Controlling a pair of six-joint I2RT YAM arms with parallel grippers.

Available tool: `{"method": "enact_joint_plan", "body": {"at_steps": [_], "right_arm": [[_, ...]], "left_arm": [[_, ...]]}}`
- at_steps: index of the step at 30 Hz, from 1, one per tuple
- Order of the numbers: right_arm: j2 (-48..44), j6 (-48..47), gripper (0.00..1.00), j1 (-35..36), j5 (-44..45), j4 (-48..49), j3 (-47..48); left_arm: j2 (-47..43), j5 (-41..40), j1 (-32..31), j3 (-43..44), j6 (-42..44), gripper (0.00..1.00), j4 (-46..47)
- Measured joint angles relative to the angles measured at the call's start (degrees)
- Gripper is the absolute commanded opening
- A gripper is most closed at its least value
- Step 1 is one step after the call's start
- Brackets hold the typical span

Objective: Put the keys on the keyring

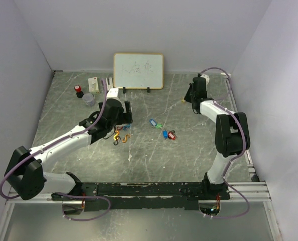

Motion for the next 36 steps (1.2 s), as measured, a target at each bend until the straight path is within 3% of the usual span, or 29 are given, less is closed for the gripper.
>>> {"method": "enact_joint_plan", "body": {"at_steps": [24, 26, 29, 31, 36], "right_arm": [[8.1, 0.0, 0.00, -4.9, -0.7, -0.9, 10.3], [9.3, 0.0, 0.10, -5.4, -1.2, -1.2, 11.6], [10.3, 0.2, 0.46, -5.9, -1.6, -1.5, 12.7], [10.4, 0.6, 0.57, -6.0, -1.6, -1.7, 12.8], [9.2, 0.8, 0.62, -5.9, -2.3, -1.3, 10.2]], "left_arm": [[0.8, 0.0, 0.0, 0.0, 0.2, 1.00, 0.0], [0.8, 0.0, 0.0, 0.0, 0.3, 1.00, 0.0], [0.8, 0.0, 0.0, 0.0, 0.4, 1.00, 0.0], [0.8, 0.0, 0.0, 0.0, 0.4, 1.00, 0.0], [0.8, 0.0, 0.0, 0.0, 0.4, 1.00, 0.0]]}}
